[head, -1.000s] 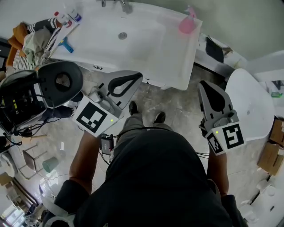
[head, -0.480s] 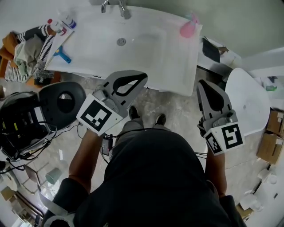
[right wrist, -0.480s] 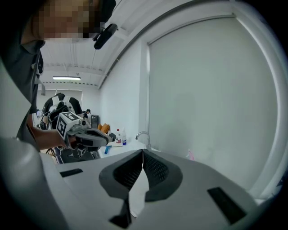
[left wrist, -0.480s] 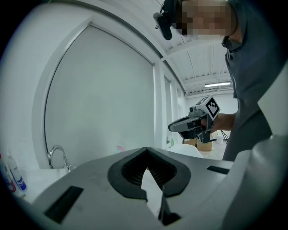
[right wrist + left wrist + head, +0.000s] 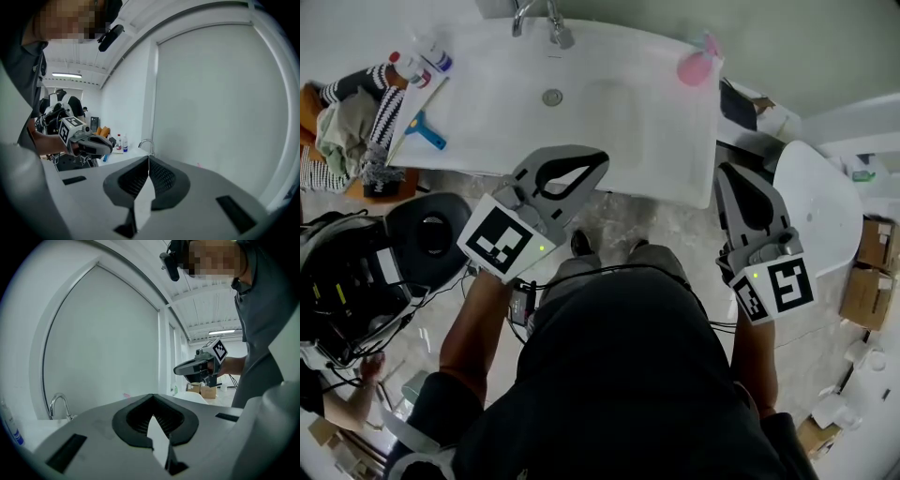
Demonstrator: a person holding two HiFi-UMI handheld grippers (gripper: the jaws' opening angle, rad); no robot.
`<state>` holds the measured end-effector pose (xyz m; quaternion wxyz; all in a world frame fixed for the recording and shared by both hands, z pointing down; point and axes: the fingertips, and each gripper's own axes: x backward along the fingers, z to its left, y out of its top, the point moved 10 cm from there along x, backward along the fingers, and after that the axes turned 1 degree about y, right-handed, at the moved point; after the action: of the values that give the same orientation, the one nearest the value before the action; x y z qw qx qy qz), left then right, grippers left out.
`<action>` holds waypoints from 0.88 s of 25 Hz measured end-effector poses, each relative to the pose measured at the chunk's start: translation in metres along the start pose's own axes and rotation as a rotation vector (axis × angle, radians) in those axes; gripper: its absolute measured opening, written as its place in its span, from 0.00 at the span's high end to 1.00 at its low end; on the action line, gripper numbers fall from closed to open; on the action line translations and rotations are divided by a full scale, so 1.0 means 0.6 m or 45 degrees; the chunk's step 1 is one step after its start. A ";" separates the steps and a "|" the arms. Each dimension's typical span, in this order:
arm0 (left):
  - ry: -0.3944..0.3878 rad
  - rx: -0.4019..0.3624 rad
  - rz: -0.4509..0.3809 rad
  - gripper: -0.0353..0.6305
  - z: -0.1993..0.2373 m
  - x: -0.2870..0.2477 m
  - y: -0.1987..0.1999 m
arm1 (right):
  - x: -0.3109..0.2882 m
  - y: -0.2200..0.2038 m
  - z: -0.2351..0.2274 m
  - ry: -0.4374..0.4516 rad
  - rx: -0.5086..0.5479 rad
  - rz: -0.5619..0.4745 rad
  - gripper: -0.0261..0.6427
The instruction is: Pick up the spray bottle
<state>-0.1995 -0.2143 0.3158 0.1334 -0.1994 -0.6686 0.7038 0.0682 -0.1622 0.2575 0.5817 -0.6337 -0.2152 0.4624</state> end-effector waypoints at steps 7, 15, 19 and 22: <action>0.016 0.026 0.034 0.94 0.009 -0.036 -0.004 | -0.024 -0.015 -0.049 0.011 -0.023 0.009 0.95; 0.090 0.068 0.081 0.94 0.011 -0.100 0.004 | -0.069 -0.026 -0.130 0.093 -0.050 -0.021 0.95; 0.115 0.073 0.105 0.94 0.014 -0.145 0.011 | -0.086 -0.030 -0.182 0.130 -0.048 -0.020 0.95; 0.127 0.077 0.120 0.94 0.014 -0.177 0.013 | -0.103 -0.037 -0.220 0.154 -0.050 -0.015 0.95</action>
<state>-0.1088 -0.2704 0.3192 0.1393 -0.2615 -0.6293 0.7185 0.1551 -0.2781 0.2851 0.5837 -0.6704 -0.1924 0.4157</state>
